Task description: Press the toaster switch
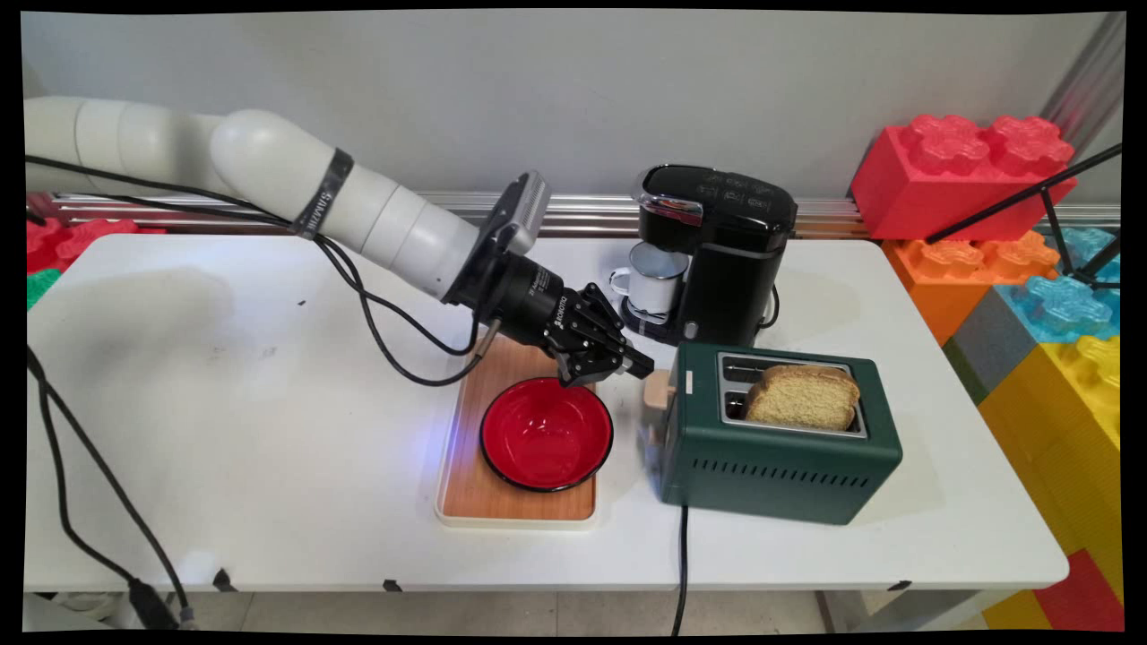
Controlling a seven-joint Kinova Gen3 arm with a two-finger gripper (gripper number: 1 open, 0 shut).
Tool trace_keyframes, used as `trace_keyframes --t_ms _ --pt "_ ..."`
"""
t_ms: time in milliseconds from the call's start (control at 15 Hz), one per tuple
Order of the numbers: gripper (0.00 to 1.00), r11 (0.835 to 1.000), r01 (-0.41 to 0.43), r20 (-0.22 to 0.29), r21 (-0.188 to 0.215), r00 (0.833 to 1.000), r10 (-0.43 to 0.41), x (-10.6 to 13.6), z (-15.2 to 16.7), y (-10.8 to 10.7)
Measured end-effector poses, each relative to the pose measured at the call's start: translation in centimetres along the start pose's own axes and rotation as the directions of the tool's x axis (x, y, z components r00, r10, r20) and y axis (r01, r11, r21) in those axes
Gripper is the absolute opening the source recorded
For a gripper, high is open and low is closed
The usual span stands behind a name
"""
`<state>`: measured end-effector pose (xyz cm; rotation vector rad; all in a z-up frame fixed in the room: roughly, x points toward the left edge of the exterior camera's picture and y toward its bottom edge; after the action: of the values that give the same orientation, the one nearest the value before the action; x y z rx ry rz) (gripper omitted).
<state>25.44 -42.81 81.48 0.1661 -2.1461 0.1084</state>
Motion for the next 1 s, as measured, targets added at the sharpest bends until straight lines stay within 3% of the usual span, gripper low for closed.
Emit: trace_keyframes --t_ms 1000 --pt "0.00 1.000 -0.003 -0.006 -0.006 1.000 0.003 -1.4 2.5 -0.4"
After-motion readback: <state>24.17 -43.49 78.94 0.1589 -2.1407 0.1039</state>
